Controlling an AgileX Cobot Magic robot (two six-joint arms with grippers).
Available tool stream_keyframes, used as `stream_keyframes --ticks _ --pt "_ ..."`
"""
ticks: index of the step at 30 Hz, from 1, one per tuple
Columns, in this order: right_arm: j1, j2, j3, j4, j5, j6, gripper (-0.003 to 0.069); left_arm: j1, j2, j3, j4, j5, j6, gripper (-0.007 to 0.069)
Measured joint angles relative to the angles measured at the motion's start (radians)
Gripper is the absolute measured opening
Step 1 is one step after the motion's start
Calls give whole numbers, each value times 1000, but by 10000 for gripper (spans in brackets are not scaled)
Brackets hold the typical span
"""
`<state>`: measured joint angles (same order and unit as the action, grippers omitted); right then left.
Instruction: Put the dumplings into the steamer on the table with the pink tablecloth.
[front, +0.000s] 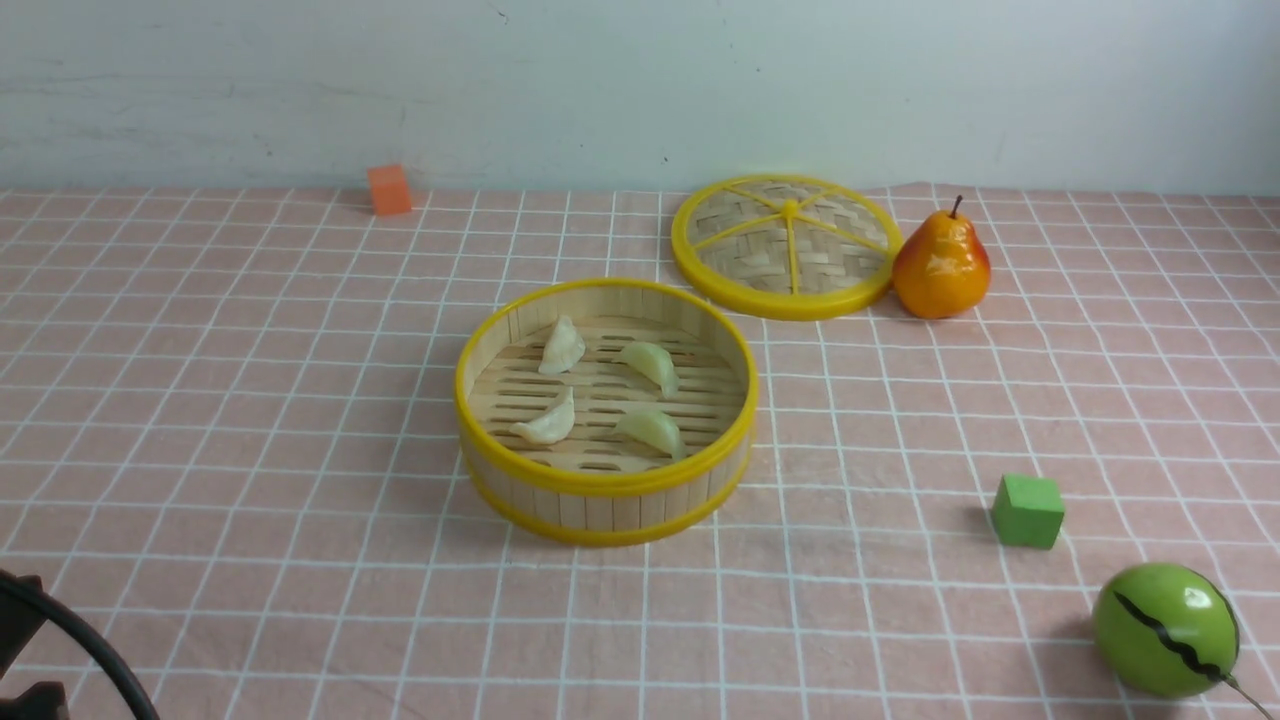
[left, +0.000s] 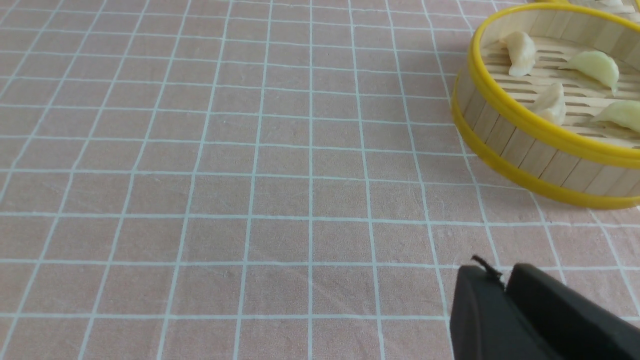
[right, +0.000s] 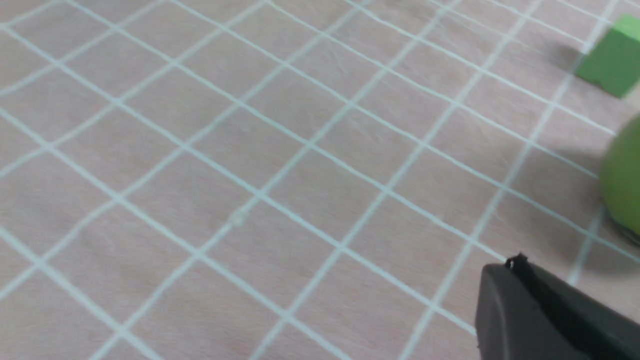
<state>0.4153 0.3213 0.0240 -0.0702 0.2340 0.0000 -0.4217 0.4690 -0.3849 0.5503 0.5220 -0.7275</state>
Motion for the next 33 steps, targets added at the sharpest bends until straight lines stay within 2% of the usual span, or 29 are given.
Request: stream_keyframes --ticks 3,4,7,10,14,22,33 --pt "-83 -112 0 -8 60 0 12 0 0 0 0 0 0 73" --pt "-165 -196 0 -11 95 0 13 0 0 0 0 0 0 73" --pt "-293 -315 -1 -12 112 0 17 0 0 1 0 0 0 74" --pt "-356 -331 -2 -11 117 0 20 0 -1 1 -1 1 0 74" --pt "-370 -332 -4 9 125 0 24 0 -1 1 -1 0 0 76" --pt "-370 -332 -7 129 145 0 11 0 -1 1 -1 0 0 87" --pt "-370 -332 -8 132 147 0 -11 0 -1 1 -1 0 0 92"
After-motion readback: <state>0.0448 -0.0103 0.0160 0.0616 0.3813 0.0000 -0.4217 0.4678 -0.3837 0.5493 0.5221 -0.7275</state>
